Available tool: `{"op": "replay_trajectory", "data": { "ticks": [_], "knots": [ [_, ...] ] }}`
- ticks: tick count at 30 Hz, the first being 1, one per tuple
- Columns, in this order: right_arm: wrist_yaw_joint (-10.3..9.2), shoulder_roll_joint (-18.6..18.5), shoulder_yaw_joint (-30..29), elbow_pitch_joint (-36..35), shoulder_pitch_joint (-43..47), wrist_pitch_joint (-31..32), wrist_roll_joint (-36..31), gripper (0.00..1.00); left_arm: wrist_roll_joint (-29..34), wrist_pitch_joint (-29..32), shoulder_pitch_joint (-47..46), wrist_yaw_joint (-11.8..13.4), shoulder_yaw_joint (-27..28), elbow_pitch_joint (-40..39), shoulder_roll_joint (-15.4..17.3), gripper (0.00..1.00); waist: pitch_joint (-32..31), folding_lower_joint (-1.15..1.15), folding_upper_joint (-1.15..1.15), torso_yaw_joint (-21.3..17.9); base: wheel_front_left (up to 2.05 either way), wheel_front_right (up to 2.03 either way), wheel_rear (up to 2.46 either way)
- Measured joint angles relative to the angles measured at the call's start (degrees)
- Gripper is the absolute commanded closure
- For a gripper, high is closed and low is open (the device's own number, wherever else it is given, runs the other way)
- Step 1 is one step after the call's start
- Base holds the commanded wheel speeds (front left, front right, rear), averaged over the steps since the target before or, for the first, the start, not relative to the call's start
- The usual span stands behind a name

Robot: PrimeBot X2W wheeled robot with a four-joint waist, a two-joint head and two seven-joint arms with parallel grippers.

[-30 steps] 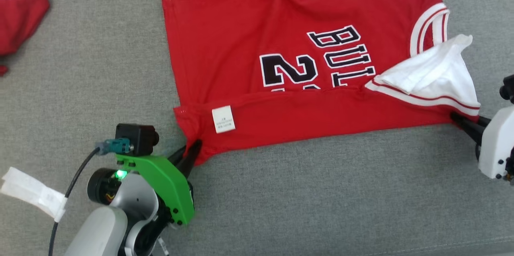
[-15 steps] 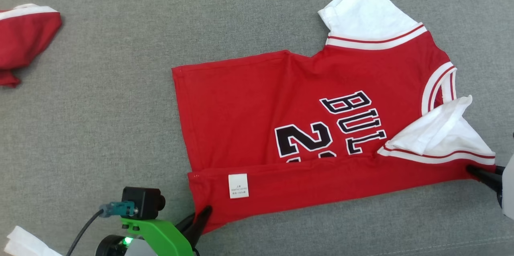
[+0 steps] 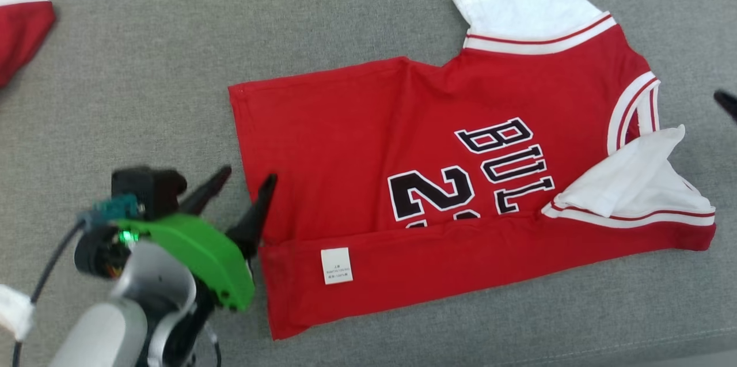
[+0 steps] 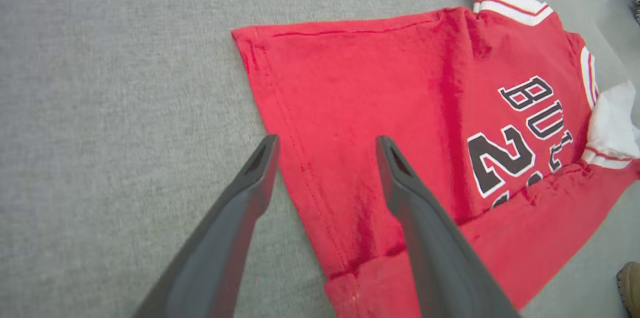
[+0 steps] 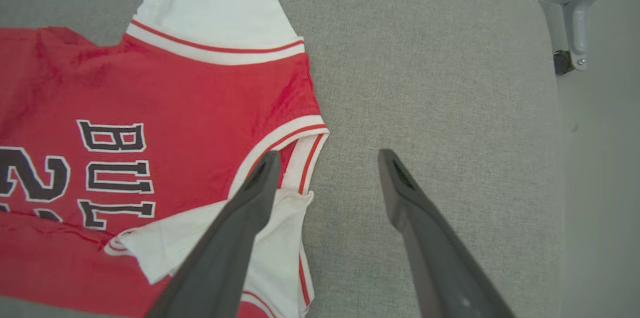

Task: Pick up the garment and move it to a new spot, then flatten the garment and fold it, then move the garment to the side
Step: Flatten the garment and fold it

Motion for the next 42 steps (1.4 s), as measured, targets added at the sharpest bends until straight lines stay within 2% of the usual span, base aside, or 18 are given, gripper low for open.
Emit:
{"op": "replay_trajectory", "data": {
  "ticks": [3, 7, 12, 16, 24, 34, 37, 42],
  "knots": [
    [0.0, 1.5, 3.0, 2.2, -10.4, 1.7, -3.6, 0.0, 1.2, 1.7, -10.3, -0.8, -0.6, 4.1, -1.4, 0.0, 2.3, 0.0, 0.0, 0.1, 0.0, 0.0, 0.0],
    [0.01, 6.3, 9.2, 8.8, -25.7, 4.2, -10.1, 0.0, 3.1, 2.6, -22.1, -2.2, -2.5, 11.4, -4.4, 0.0, 6.1, 0.01, 0.0, 1.0, 0.0, 0.0, 0.0],
    [0.01, 10.9, 15.2, 19.3, -36.8, 3.8, -14.8, 0.0, 4.3, 3.9, -28.5, -5.3, -7.1, 18.3, -7.4, 0.0, 9.7, 0.02, 0.0, 4.0, 0.0, 0.0, 0.0],
    [0.01, 12.0, 17.7, 25.3, -40.2, 1.7, -15.8, 0.0, 3.7, 4.9, -29.6, -7.1, -9.2, 18.9, -9.0, 0.0, 10.9, 0.02, 0.0, 6.8, 0.0, 0.0, 0.0],
    [0.0, 11.4, 20.9, 33.2, -45.2, -2.0, -16.5, 0.0, 3.5, 5.7, -32.0, -8.1, -10.6, 19.8, -9.7, 0.0, 12.6, 0.01, 0.0, 11.0, 0.0, 0.0, 0.0],
    [-0.02, 12.2, 24.4, 36.1, -49.5, -3.3, -14.2, 0.0, 4.6, 5.6, -35.7, -8.2, -11.0, 21.8, -10.2, 0.0, 14.0, 0.0, 0.0, 11.1, 0.0, 0.0, 0.0],
    [-0.02, 12.1, 25.5, 36.4, -50.1, -3.7, -13.6, 0.0, 4.6, 6.3, -36.1, -8.4, -11.0, 21.7, -9.4, 0.0, 14.0, 0.0, 0.0, 11.0, 0.0, 0.0, 0.0],
    [-0.02, 11.7, 27.4, 36.5, -50.7, -3.7, -12.6, 0.0, 5.0, 7.9, -36.6, -8.4, -10.2, 21.8, -6.2, 0.0, 13.8, 0.0, 0.0, 10.7, 0.0, 0.0, 0.0]
  ]
}}
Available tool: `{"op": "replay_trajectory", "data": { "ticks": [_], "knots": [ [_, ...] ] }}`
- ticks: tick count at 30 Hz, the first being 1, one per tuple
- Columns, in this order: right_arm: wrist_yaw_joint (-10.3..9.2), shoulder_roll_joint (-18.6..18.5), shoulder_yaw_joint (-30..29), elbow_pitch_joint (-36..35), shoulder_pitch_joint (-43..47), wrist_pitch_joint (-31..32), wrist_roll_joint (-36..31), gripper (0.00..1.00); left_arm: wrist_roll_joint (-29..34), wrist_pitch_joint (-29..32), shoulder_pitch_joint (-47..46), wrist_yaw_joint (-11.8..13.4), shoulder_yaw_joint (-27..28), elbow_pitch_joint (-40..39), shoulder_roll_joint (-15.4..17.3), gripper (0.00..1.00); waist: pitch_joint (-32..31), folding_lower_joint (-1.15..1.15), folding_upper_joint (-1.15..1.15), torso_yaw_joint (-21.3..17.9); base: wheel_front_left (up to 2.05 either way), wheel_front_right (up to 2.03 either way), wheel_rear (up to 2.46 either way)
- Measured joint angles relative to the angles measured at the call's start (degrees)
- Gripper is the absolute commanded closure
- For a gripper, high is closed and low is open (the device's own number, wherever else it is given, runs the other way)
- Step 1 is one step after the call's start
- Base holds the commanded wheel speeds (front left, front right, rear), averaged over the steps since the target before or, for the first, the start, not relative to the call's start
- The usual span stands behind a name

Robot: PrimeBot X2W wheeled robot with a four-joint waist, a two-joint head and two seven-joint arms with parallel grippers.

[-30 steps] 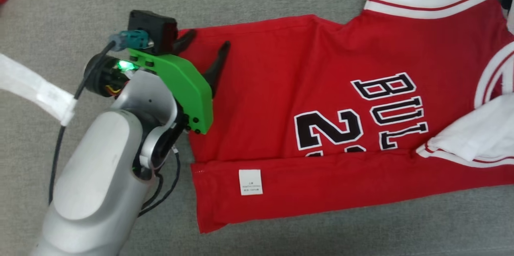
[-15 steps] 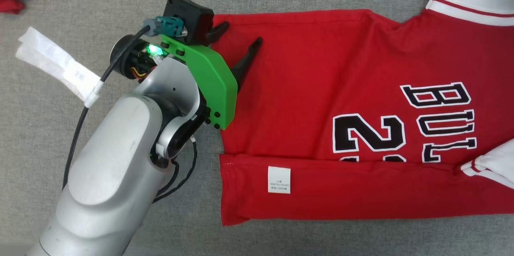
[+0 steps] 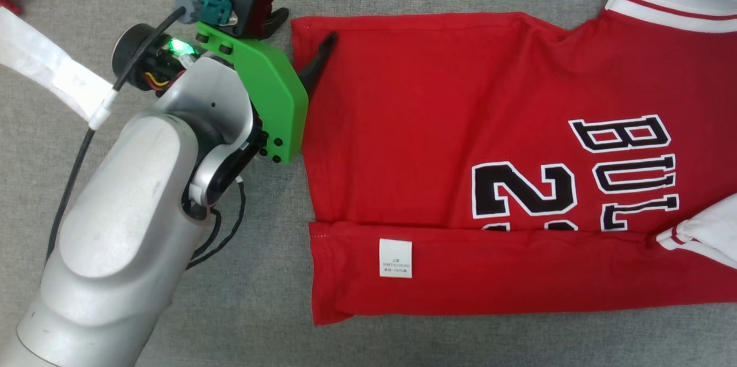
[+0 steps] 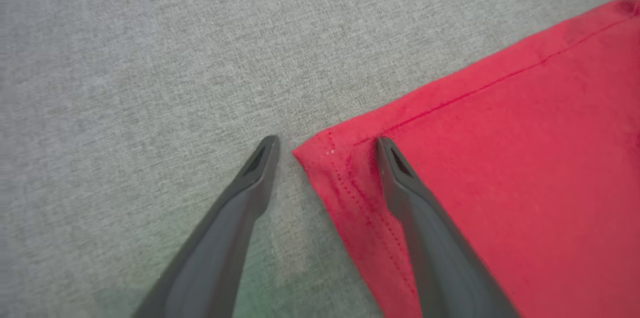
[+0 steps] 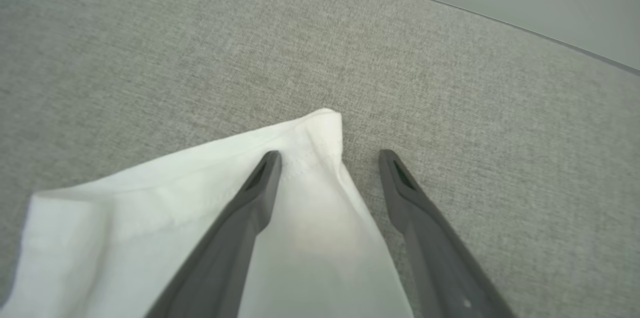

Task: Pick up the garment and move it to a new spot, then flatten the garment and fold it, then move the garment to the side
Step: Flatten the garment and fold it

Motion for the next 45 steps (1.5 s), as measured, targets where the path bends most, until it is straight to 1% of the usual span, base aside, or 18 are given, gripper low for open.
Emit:
{"op": "replay_trajectory", "data": {
  "ticks": [5, 6, 7, 8, 9, 10, 13, 18, 23, 26, 32, 35, 38, 40, 45],
  "knots": [
    [0.0, -0.3, 1.6, 0.2, -0.8, 0.1, 1.0, 0.0, -1.1, 1.4, 0.0, 0.0, 0.4, -0.5, 0.8, 0.0, 0.0, 0.0, 0.0, -0.1, 0.0, 0.0, 0.0],
    [0.0, -0.3, 1.9, 0.2, -0.8, 0.2, 1.4, 0.13, -1.3, 1.4, 0.0, -0.1, 0.3, -0.5, 0.8, 0.0, -0.1, 0.0, 0.0, -0.1, 0.0, 0.0, 0.0],
    [0.0, -0.3, 2.2, 0.2, -0.8, 0.1, 1.7, 0.63, -1.5, 1.5, 0.1, -0.1, 0.2, -0.4, 0.6, 0.0, -0.1, 0.0, 0.0, -0.1, 0.0, 0.0, 0.0],
    [0.0, -0.3, 2.5, 0.2, -0.9, 0.0, 1.9, 1.0, -1.6, 1.7, 0.1, -0.2, 0.0, -0.3, 0.5, 0.21, -0.1, 0.0, 0.0, -0.1, 0.0, 0.0, 0.0],
    [0.0, -0.2, 2.9, 0.2, -0.9, 0.1, 2.8, 1.0, -1.9, 1.7, 0.1, -0.6, -0.2, -0.2, 0.3, 0.78, -0.2, 0.0, 0.0, -0.2, 0.0, 0.0, 0.0],
    [0.01, 0.0, 2.9, 0.2, -1.0, 0.0, 3.7, 1.0, -2.7, 1.8, 0.1, -0.8, -0.2, -0.1, -0.1, 1.0, -0.2, 0.0, 0.0, -0.3, 0.0, 0.0, 0.0],
    [0.04, 0.3, 2.9, 0.2, -1.1, -1.7, 4.3, 1.0, -4.1, 2.4, 0.1, -1.7, -0.4, 0.0, -0.6, 1.0, -0.2, 0.0, 0.0, -0.6, 0.0, 0.0, 0.0],
    [0.04, -0.8, 1.7, 0.7, -2.0, -5.4, 5.6, 1.0, -5.0, 2.1, 0.1, -1.8, 0.7, 0.1, 0.0, 1.0, -1.1, 0.0, 0.0, -1.4, 0.0, 0.0, 0.0],
    [0.04, -2.3, 1.1, 0.4, -2.0, -8.7, 7.8, 1.0, -5.5, 1.2, 0.4, -1.0, 3.0, -0.9, 1.6, 1.0, -2.7, 0.0, 0.0, -2.5, 0.0, 0.0, 0.0],
    [0.04, -3.6, 1.3, -0.7, -1.2, -10.9, 8.9, 1.0, -5.9, 1.2, 1.5, -0.6, 3.4, -1.9, 2.2, 1.0, -3.8, 0.0, 0.0, -3.3, 0.0, 0.0, 0.0],
    [0.04, -4.6, 1.2, -4.1, 3.0, -17.8, 11.6, 1.0, -7.1, -0.2, 4.4, 0.6, 4.6, -3.2, 2.9, 1.0, -6.0, 0.0, 0.0, -5.2, 0.0, 0.0, 0.0],
    [0.04, -4.6, 1.2, -7.6, 9.1, -23.0, 13.4, 1.0, -7.7, -2.0, 7.7, 0.9, 4.8, -3.5, 2.7, 1.0, -7.8, 0.0, 0.0, -6.1, 0.0, 0.0, 0.0],
    [0.04, -6.1, 0.2, -10.7, 16.4, -27.5, 14.4, 1.0, -8.3, -3.7, 11.9, 1.4, 5.1, -4.4, 2.9, 1.0, -9.9, 0.0, 0.0, -6.8, 0.0, 0.0, 0.0],
    [0.02, -7.0, 0.4, -13.2, 21.6, -28.9, 15.0, 1.0, -8.5, -4.7, 14.4, 1.9, 5.7, -4.9, 3.4, 1.0, -11.5, 0.0, 0.0, -7.4, 0.0, 0.0, 0.0],
    [0.02, -7.0, -0.7, -18.0, 33.3, -31.6, 15.4, 1.0, -10.4, -7.0, 22.7, 4.0, 7.6, -8.1, 4.5, 1.0, -15.3, 0.0, 0.0, -9.2, 0.0, 0.0, 0.0]
  ]
}}
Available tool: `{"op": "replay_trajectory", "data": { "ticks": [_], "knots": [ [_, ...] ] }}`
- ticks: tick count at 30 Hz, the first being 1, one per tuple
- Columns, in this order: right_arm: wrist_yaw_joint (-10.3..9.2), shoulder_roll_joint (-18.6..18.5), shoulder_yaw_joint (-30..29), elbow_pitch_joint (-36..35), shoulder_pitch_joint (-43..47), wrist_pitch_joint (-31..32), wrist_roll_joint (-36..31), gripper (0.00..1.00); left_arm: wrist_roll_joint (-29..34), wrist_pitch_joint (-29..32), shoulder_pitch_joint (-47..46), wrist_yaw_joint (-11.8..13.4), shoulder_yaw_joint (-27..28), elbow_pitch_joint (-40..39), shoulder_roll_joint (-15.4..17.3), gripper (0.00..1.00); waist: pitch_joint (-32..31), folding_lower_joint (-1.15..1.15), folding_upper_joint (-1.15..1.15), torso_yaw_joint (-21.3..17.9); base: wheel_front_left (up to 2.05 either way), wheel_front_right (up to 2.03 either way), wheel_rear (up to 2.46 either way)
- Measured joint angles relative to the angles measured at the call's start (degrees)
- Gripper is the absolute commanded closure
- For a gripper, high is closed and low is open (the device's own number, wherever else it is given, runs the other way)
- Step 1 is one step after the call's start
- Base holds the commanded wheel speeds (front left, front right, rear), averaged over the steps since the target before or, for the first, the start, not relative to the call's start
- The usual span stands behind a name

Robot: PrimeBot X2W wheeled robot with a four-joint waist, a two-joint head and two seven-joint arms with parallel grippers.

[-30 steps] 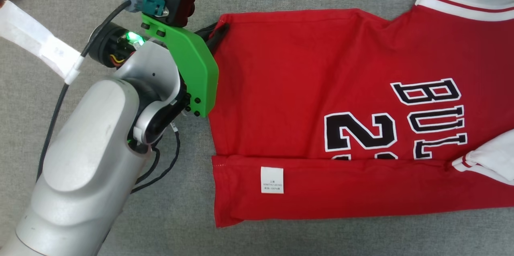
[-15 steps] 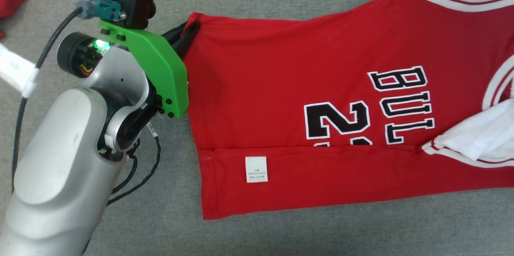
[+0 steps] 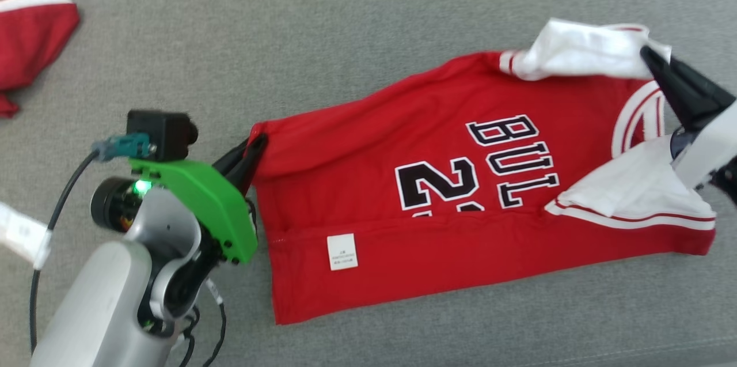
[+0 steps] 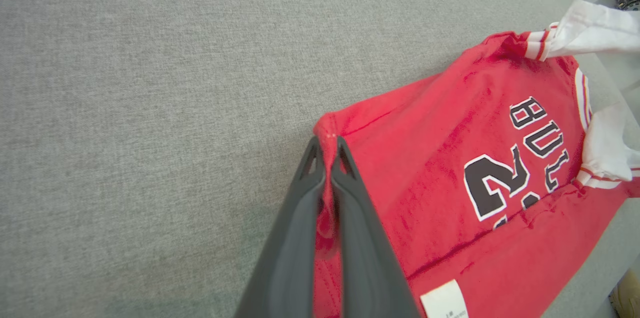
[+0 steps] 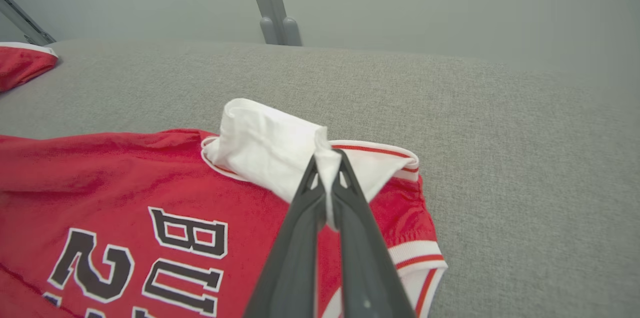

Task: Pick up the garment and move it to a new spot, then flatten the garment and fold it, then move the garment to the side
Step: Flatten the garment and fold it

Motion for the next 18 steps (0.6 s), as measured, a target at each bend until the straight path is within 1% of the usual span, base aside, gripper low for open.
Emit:
{"op": "replay_trajectory", "data": {
  "ticks": [4, 9, 13, 15, 18],
  "knots": [
    [0.0, 1.0, -1.6, -2.3, 5.9, -0.2, 0.5, 1.0, -0.8, -1.8, 4.9, 1.7, 1.7, -1.6, 0.7, 1.0, -2.2, 0.0, 0.0, -1.8, 0.0, 0.0, 0.0],
    [0.0, 2.2, -5.1, -3.0, 10.8, -0.8, 0.6, 1.0, -1.4, -2.8, 8.7, 2.4, 1.6, -2.8, 0.5, 1.0, -4.4, 0.0, 0.0, -3.6, 0.0, 0.0, 0.0],
    [0.0, 3.5, -7.1, -3.0, 13.6, -1.2, 0.6, 1.0, -1.7, -4.2, 10.5, 2.9, 2.0, -3.3, 0.0, 1.0, -5.5, 0.0, 0.0, -4.2, 0.0, 0.0, 0.0],
    [0.0, 4.1, -7.3, -3.0, 14.7, -1.1, 0.3, 1.0, -1.7, -4.4, 11.5, 3.4, 2.1, -3.3, 0.1, 1.0, -5.7, 0.0, 0.0, -4.2, 0.0, 0.0, 0.0],
    [0.0, 5.9, -6.9, -2.6, 15.6, -0.4, -0.2, 1.0, -1.4, -4.8, 12.9, 3.7, 1.9, -2.7, 0.4, 1.0, -5.6, 0.0, 0.0, -4.2, 0.0, 0.0, 0.0]
  ]
}}
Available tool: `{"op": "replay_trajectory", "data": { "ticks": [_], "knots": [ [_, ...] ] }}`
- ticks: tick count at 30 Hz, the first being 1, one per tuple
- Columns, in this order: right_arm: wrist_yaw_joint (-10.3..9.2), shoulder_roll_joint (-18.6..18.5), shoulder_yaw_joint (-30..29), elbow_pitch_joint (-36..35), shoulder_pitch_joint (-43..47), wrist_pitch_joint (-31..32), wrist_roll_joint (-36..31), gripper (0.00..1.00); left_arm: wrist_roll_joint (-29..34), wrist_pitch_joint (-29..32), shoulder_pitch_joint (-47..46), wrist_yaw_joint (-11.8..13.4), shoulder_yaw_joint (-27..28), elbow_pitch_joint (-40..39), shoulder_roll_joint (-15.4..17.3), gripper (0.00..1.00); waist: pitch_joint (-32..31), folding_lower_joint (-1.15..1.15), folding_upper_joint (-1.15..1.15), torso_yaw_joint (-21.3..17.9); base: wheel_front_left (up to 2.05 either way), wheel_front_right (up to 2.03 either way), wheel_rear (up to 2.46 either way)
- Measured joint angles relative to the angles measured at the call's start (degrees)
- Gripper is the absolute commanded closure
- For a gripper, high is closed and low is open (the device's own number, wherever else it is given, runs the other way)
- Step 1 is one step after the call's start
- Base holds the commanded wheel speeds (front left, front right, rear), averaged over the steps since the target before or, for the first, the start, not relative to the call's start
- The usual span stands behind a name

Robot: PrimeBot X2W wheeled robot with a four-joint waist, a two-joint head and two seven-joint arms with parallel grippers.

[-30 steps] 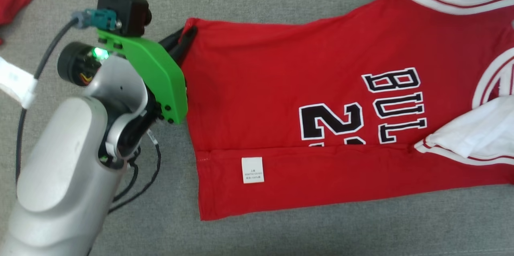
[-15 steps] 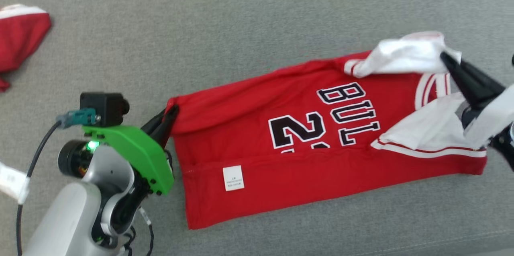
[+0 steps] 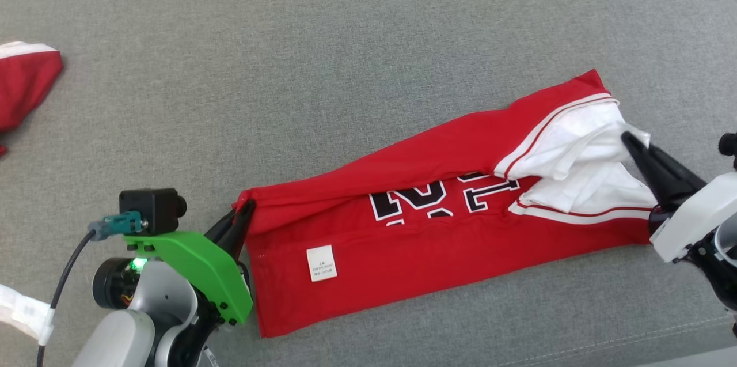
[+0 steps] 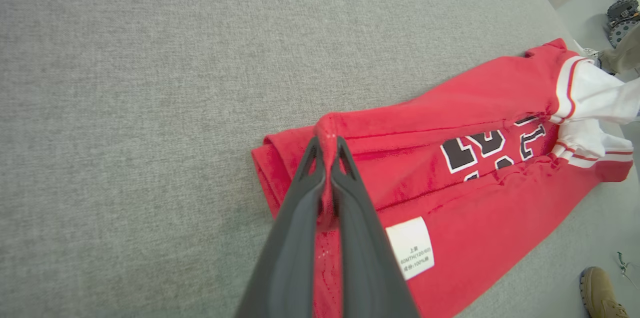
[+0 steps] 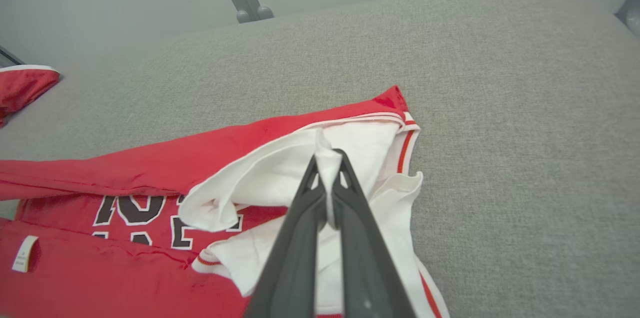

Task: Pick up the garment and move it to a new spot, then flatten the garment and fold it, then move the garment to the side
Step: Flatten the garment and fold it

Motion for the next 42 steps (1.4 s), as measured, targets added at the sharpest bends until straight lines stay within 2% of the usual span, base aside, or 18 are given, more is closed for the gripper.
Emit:
{"op": "replay_trajectory", "data": {
  "ticks": [1, 2, 3, 4, 7, 9, 10, 13, 16, 18, 20, 24, 28, 32, 35, 41, 42],
  "knots": [
    [0.01, 0.6, 0.0, 0.5, 0.2, 0.4, -0.1, 1.0, 0.2, -0.4, 0.3, 0.2, 0.0, 0.3, 0.1, 1.0, 0.0, 0.0, 0.0, 0.0, 0.0, 0.0, 0.0],
    [0.0, 1.0, 0.1, 1.1, 0.4, 0.9, -0.4, 0.75, 0.2, -0.7, 0.5, 0.2, 0.0, 0.6, 0.0, 0.65, 0.0, 0.0, 0.0, 0.0, 0.0, 0.0, 0.0],
    [0.0, 1.2, 0.5, 1.9, 1.0, 2.1, -0.9, 0.0, 0.3, -0.8, 1.0, 0.2, -0.4, 1.1, -0.1, 0.18, 0.0, 0.0, 0.0, 0.1, 0.0, 0.0, 0.0],
    [0.0, 1.3, 0.9, 2.5, 1.6, 3.2, -1.5, 0.0, 0.3, -0.7, 1.6, 0.2, -0.9, 1.7, -0.2, 0.0, 0.0, 0.0, 0.0, 0.1, 0.0, 0.0, 0.0],
    [0.0, 1.6, 0.9, 2.8, 2.4, 5.4, -2.1, 0.0, 1.6, -1.4, 4.3, 0.4, -1.9, 3.7, 0.4, 0.0, -0.3, 0.0, 0.0, 0.1, 0.0, 0.0, 0.0],
    [0.01, 0.9, 0.2, 1.8, 3.3, 7.2, -1.7, 0.0, 2.5, -3.8, 6.4, 1.5, -1.3, 4.5, 0.7, 0.0, -0.4, 0.0, 0.0, -0.1, 0.0, 0.0, 0.0],
    [0.01, 0.5, -0.8, 1.4, 3.7, 7.8, -1.7, 0.0, 4.1, -6.7, 7.3, 2.5, -0.5, 4.5, 0.7, 0.0, -0.4, 0.0, 0.0, -0.2, 0.0, 0.0, 0.0],
    [0.0, -0.8, -6.1, -0.7, 3.9, 8.9, -1.7, 0.0, 8.7, -20.7, 8.5, 5.8, 3.6, 3.0, -0.8, 0.0, -0.2, 0.0, 0.0, -0.6, 0.0, 0.0, 0.0],
    [0.0, -0.1, -10.1, -1.6, 3.9, 10.8, -2.7, 0.0, 10.1, -29.7, 10.0, 6.5, 4.6, 2.8, -4.0, 0.0, 0.3, 0.0, 0.0, -0.4, 0.0, 0.0, 0.0],
    [0.0, 0.6, -11.0, -1.4, 3.7, 13.7, -6.0, 0.0, 12.7, -35.3, 10.1, 6.4, 4.1, 3.9, -5.1, 0.0, 0.8, 0.0, 0.0, 0.1, 0.0, 0.0, 0.0],
    [0.0, 2.4, -10.2, -0.6, 2.8, 16.6, -7.7, 0.0, 14.8, -37.7, 9.7, 5.9, 4.0, 4.4, -6.5, 0.0, 1.4, 0.0, 0.0, 0.6, 0.0, 0.0, 0.0],
    [-0.01, 6.0, -10.3, 3.8, -0.6, 18.9, -11.0, 0.0, 19.4, -38.5, 8.2, 5.8, 7.4, 2.7, -12.4, 0.0, 2.3, 0.0, 0.0, 2.1, 0.0, 0.0, 0.0],
    [0.03, 7.6, -10.7, 9.4, -2.0, 20.4, -14.4, 0.0, 23.1, -38.6, 8.7, 3.0, 10.5, 2.4, -16.2, 0.0, 2.9, 0.0, 0.0, 3.8, 0.0, 0.0, 0.0],
    [0.07, 8.4, -12.1, 13.5, -3.1, 20.9, -15.5, 0.0, 25.0, -38.6, 10.0, 0.2, 11.3, 3.8, -17.6, 0.0, 3.4, 0.0, 0.0, 5.2, 0.0, 0.0, 0.0],
    [0.08, 8.5, -12.4, 14.9, -3.2, 20.9, -14.9, 0.0, 25.7, -38.6, 10.6, -0.9, 11.6, 4.6, -17.9, 0.0, 3.4, 0.0, 0.0, 5.9, 0.0, 0.0, 0.0],
    [-0.43, 9.5, -7.8, 14.7, -3.3, 21.6, -7.4, 0.0, 25.0, -38.6, 12.2, -1.4, 10.7, 6.4, -18.0, 0.0, 2.3, 0.0, 0.0, 6.4, 0.0, 0.0, 0.0],
    [-0.43, 9.7, -7.0, 14.4, -3.3, 20.9, -5.6, 1.0, 24.8, -38.6, 12.4, -1.4, 10.4, 6.7, -18.0, 0.0, 2.0, 0.0, 0.0, 6.4, 0.0, 0.0, 0.0]
  ]
}}
